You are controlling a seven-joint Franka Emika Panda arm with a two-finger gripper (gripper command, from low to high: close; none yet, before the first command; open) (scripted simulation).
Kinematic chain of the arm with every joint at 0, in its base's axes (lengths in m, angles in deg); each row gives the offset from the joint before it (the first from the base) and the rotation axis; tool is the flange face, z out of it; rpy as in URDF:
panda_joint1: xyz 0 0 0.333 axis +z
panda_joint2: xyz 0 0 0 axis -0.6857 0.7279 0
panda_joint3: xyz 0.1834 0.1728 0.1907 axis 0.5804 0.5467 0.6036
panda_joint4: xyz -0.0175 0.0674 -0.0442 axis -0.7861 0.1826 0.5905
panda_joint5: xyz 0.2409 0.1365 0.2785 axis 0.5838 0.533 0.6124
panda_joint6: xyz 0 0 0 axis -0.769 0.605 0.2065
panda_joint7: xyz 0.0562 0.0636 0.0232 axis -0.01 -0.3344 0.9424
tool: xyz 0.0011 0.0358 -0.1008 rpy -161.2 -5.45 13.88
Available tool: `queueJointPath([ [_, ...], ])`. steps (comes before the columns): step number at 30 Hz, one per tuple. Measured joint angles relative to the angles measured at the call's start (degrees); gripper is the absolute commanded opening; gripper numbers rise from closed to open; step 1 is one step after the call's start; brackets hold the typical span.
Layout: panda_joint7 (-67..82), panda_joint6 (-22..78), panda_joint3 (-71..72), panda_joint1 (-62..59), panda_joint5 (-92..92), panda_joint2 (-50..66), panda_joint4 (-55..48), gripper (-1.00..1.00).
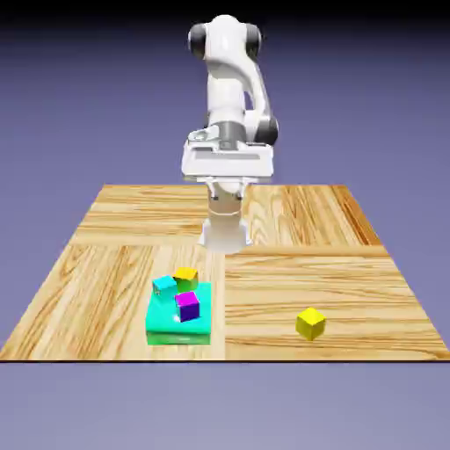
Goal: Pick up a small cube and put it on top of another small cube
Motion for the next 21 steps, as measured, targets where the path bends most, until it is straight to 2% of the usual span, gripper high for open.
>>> queueJointPath([
  [21,2.03,19.66,12.41,8.81,-8.37,43.61,-21.67,0.0],
])
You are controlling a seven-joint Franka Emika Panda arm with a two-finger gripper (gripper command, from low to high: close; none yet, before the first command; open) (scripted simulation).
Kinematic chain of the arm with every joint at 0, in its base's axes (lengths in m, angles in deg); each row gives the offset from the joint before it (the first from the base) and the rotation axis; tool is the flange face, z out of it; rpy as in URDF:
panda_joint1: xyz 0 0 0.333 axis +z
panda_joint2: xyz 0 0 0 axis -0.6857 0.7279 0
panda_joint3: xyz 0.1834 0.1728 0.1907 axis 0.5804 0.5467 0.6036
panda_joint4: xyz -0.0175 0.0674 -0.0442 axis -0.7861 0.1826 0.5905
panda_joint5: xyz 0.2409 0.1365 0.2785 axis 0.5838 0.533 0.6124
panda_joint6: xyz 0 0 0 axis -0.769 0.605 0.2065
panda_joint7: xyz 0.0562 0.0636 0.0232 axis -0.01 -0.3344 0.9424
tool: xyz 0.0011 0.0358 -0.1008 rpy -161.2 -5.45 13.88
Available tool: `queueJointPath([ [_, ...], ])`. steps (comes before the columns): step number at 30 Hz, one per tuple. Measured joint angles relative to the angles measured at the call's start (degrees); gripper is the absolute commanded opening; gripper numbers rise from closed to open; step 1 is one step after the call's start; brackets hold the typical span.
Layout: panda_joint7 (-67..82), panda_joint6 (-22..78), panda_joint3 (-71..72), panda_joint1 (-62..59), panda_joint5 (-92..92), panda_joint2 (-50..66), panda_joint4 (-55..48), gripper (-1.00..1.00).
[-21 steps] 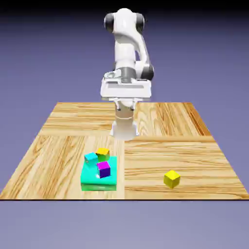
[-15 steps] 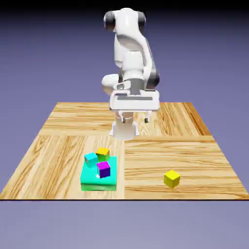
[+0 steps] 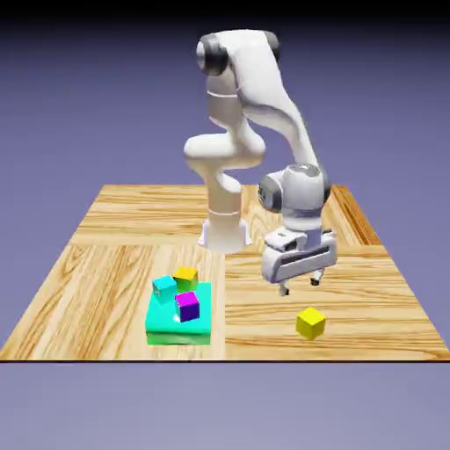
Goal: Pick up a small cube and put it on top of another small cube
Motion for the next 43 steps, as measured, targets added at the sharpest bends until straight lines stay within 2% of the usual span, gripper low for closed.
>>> queueJointPath([
  [3,0.19,1.85,1.17,0.83,-0.79,4.1,-2.04,0.0],
  [8,-3.13,-6.51,-3.52,4.49,-5.27,14.47,-4.01,0.0],
  [9,-3.16,-6.59,-3.56,4.53,-5.31,14.56,-4.03,-1.0],
  [11,-3.17,-6.59,-3.56,4.52,-5.32,14.56,-4.03,-1.0],
  [16,0.19,1.78,1.14,0.85,-0.79,4.19,-2.06,-1.0],
  [33,-31.38,17.8,-8.34,-29.5,11.77,-31.1,16.19,-1.0],
  [35,-32.09,18.16,-8.56,-30.19,12.05,-31.9,16.6,-1.0],
  [40,-32.47,5.72,-8.33,-30.17,11.6,-22.29,19.45,-1.0],
  [41,-32.5,4.89,-8.32,-30.17,11.57,-21.65,19.64,1.0],
  [43,-32.54,4.92,-8.31,-30.18,11.51,-21.65,19.64,1.0],
])
